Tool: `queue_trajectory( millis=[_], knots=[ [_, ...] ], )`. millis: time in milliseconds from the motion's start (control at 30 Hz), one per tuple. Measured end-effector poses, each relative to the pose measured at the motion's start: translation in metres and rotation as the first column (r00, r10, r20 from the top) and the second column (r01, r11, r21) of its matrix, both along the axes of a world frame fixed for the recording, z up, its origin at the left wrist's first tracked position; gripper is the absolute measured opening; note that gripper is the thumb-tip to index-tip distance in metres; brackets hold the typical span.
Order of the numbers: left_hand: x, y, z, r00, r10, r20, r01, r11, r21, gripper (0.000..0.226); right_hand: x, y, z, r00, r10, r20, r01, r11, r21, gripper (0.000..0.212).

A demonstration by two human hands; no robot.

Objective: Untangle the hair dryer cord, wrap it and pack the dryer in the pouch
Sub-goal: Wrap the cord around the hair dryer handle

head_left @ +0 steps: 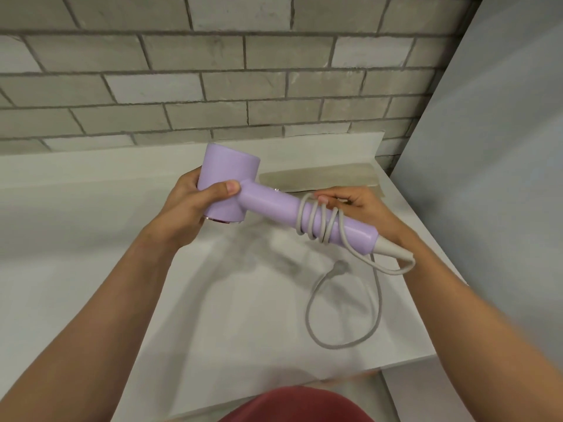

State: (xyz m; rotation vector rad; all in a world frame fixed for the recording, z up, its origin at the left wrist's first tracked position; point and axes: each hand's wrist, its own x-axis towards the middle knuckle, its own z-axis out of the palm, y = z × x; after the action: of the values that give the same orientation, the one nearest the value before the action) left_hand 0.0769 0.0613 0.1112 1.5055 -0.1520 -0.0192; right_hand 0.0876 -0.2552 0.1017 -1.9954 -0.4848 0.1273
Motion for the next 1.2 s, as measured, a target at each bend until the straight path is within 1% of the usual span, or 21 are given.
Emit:
queue_trajectory(
  millis=[33,67,100,133,200,233,267,300,367,400,467,600,700,767,833,867,967,1033,1100,1200],
  knots=[
    [0.000,-0.001,0.000,1.000,0.005,0.000,-0.005,1.000,-0.006,0.054,0.001,0.000,-0.007,0.998,0.006,-0.064,-0.004,1.000,0.022,0.029],
    [0.001,-0.002,0.000,1.000,0.010,0.002,-0.010,1.000,-0.006,0.054,0.002,-0.001,-0.017,0.983,0.020,-0.185,-0.002,0.995,0.097,0.023],
    [0.002,-0.004,0.000,1.000,0.019,0.004,-0.019,1.000,-0.006,0.053,0.002,0.000,-0.026,0.960,0.019,-0.280,0.010,0.995,0.103,0.018],
    [0.002,-0.005,-0.001,1.000,0.031,0.005,-0.031,0.999,-0.012,0.053,0.001,0.002,-0.035,0.941,-0.013,-0.339,0.043,0.996,0.082,0.018],
    [0.003,-0.007,-0.001,0.998,0.065,-0.002,-0.065,0.997,-0.041,0.051,-0.004,0.006,-0.049,0.959,-0.134,-0.250,0.099,0.984,-0.147,0.018],
    [0.004,-0.008,-0.001,0.996,0.083,-0.009,-0.084,0.995,-0.057,0.051,-0.010,0.011,-0.050,0.971,-0.158,-0.181,0.122,0.974,-0.193,0.016],
    [0.005,-0.010,-0.001,0.995,0.101,-0.016,-0.102,0.992,-0.070,0.052,-0.018,0.016,-0.047,0.985,-0.117,-0.130,0.092,0.978,-0.186,0.015],
    [0.006,-0.011,0.000,0.992,0.120,-0.023,-0.122,0.989,-0.079,0.053,-0.024,0.022,-0.044,0.994,-0.055,-0.094,0.035,0.978,-0.204,0.021],
    [0.009,-0.013,0.000,0.985,0.169,-0.037,-0.171,0.982,-0.079,0.050,-0.041,0.037,-0.033,0.995,0.055,-0.079,-0.072,0.969,-0.235,0.030],
    [0.010,-0.013,0.000,0.980,0.197,-0.041,-0.200,0.977,-0.071,0.048,-0.048,0.041,-0.027,0.993,0.078,-0.090,-0.098,0.966,-0.239,0.031],
    [0.013,-0.013,-0.003,0.968,0.249,-0.039,-0.250,0.967,-0.041,0.046,-0.058,0.044,-0.017,0.990,0.106,-0.094,-0.128,0.952,-0.277,0.033],
    [0.013,-0.011,-0.008,0.943,0.332,-0.015,-0.331,0.943,0.042,0.053,-0.074,0.043,0.010,0.987,0.145,-0.075,-0.163,0.915,-0.369,0.036],
    [0.014,-0.011,-0.009,0.923,0.384,0.010,-0.383,0.918,0.103,0.043,-0.080,0.034,0.025,0.983,0.161,-0.088,-0.183,0.899,-0.398,0.031],
    [0.015,-0.012,-0.010,0.911,0.410,0.047,-0.412,0.895,0.171,0.039,-0.084,0.029,0.039,0.978,0.193,-0.079,-0.208,0.867,-0.453,0.030],
    [0.015,-0.012,-0.010,0.909,0.410,0.074,-0.416,0.878,0.237,0.038,-0.087,0.023,0.055,0.975,0.221,-0.029,-0.204,0.835,-0.511,0.027],
    [0.015,-0.011,-0.010,0.915,0.394,0.082,-0.401,0.879,0.258,0.038,-0.086,0.019,0.062,0.976,0.218,0.017,-0.176,0.830,-0.528,0.025],
    [0.013,-0.011,-0.008,0.937,0.332,0.107,-0.349,0.873,0.341,0.043,-0.076,0.006,0.076,0.957,0.176,0.231,-0.018,0.830,-0.558,0.024],
    [0.011,-0.011,-0.005,0.953,0.283,0.108,-0.303,0.869,0.392,0.045,-0.066,0.000,0.082,0.912,0.176,0.372,0.076,0.817,-0.571,0.024],
    [0.008,-0.011,0.001,0.973,0.206,0.100,-0.229,0.875,0.427,0.046,-0.056,-0.005,0.089,0.847,0.177,0.502,0.158,0.817,-0.555,0.026],
    [0.001,-0.010,0.010,0.997,0.047,0.060,-0.069,0.905,0.421,0.043,-0.038,-0.011,0.097,0.767,0.153,0.623,0.215,0.853,-0.475,0.028]
  ],
)
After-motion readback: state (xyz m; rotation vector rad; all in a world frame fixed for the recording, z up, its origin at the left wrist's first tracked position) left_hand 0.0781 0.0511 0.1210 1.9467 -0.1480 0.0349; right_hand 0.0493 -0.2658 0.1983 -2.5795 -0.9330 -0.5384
